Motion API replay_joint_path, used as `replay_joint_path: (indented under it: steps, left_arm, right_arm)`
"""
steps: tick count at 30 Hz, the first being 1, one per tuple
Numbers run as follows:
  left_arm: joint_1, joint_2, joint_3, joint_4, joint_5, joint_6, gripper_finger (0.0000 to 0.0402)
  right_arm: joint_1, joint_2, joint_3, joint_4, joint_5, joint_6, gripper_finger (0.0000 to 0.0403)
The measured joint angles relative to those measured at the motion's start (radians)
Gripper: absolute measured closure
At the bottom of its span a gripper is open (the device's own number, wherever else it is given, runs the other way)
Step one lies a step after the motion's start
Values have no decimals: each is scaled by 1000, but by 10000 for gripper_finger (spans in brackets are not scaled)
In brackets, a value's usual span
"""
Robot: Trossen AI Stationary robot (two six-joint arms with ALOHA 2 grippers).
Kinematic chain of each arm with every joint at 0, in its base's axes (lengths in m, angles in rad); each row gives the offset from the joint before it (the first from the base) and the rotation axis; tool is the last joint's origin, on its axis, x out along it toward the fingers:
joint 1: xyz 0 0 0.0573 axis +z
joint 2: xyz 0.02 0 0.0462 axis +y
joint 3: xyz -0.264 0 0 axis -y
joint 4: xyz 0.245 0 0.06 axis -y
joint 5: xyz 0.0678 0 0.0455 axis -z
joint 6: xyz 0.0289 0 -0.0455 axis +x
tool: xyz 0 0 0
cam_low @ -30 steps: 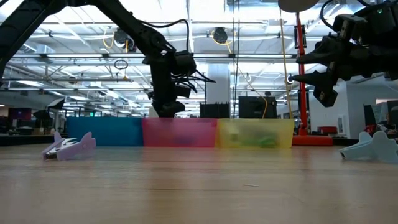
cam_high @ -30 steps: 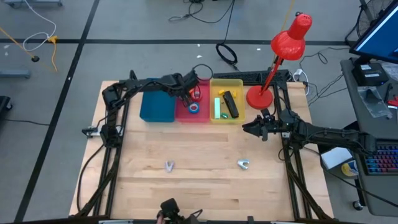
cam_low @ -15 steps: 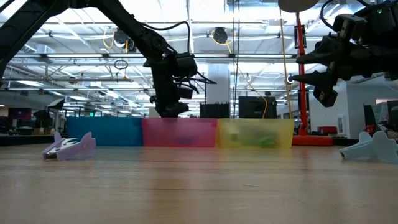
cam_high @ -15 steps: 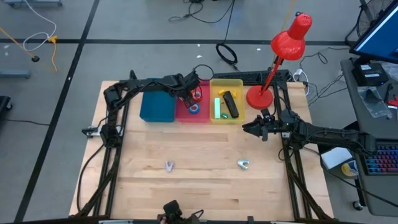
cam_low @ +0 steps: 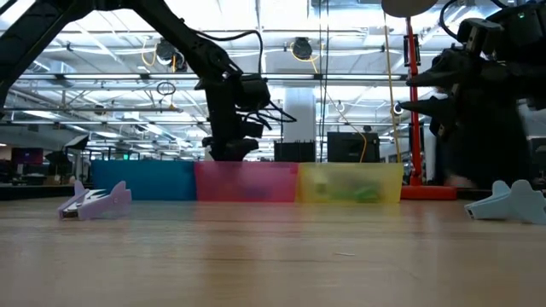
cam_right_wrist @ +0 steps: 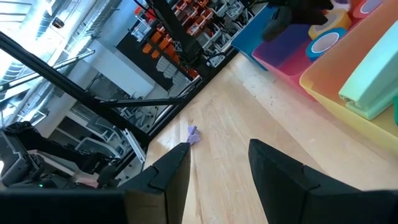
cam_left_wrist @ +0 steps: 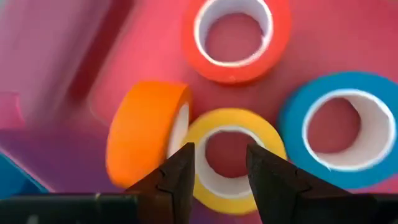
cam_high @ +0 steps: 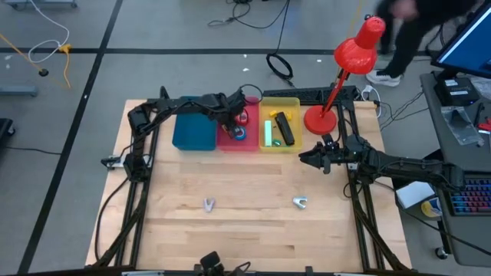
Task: Pick and place Stapler, Stapler remover, tape
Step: Put the yellow tape into the red bin, then put the purple staple remover into the blue bin
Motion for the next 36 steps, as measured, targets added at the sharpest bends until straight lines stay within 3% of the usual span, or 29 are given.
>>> replay_joint_path:
  steps: [19, 24, 33, 36]
  left_arm:
    - [5, -140, 16, 16, -113, -31, 259]
    - [-1, -138, 16, 45, 35, -54, 259]
    - [27, -105, 17, -59, 112, -78, 259]
    - [46, -88, 16, -57, 187, -115, 259]
  right_arm:
    - [0, -2, 0, 11, -1, 1, 248]
    - [0, -2, 0, 11, -8, 0, 248]
    - [0, -1, 0, 11, -49, -8, 248]
    - [0, -1, 0, 10, -50, -11, 248]
